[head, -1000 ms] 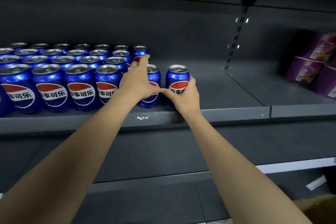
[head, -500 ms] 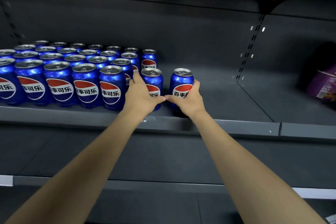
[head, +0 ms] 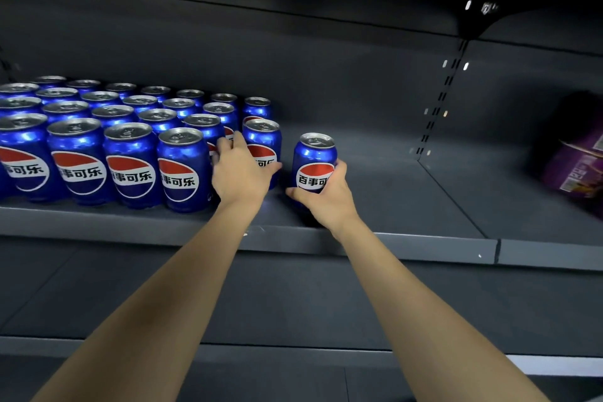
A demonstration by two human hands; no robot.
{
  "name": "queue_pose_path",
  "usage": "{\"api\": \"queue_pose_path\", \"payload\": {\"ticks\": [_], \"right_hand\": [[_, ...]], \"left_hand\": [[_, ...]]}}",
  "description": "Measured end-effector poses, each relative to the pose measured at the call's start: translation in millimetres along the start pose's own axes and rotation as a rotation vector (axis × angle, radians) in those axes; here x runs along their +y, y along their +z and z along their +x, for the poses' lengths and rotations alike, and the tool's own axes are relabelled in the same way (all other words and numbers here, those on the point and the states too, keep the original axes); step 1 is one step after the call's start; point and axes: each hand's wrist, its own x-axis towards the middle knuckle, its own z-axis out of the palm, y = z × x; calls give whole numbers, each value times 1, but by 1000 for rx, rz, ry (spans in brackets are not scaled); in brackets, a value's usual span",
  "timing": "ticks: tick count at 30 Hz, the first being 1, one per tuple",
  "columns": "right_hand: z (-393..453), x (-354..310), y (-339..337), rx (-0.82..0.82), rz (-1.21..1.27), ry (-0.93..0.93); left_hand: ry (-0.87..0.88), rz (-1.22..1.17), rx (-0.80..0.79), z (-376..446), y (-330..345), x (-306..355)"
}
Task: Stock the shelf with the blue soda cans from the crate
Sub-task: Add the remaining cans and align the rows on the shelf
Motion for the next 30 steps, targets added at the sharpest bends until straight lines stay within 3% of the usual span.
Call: {"api": "queue_pose_path", "payload": {"ticks": [6,20,30], "right_hand": [[5,-2,7,37,-44,-2],[5,-2,3,9,-9,-16],[3,-3,1,-20,46,10]], "left_hand": [[-26,-43,-53,15,11,9],[88,67,73,38,43,6],[113,90,9,21,31,11]]}}
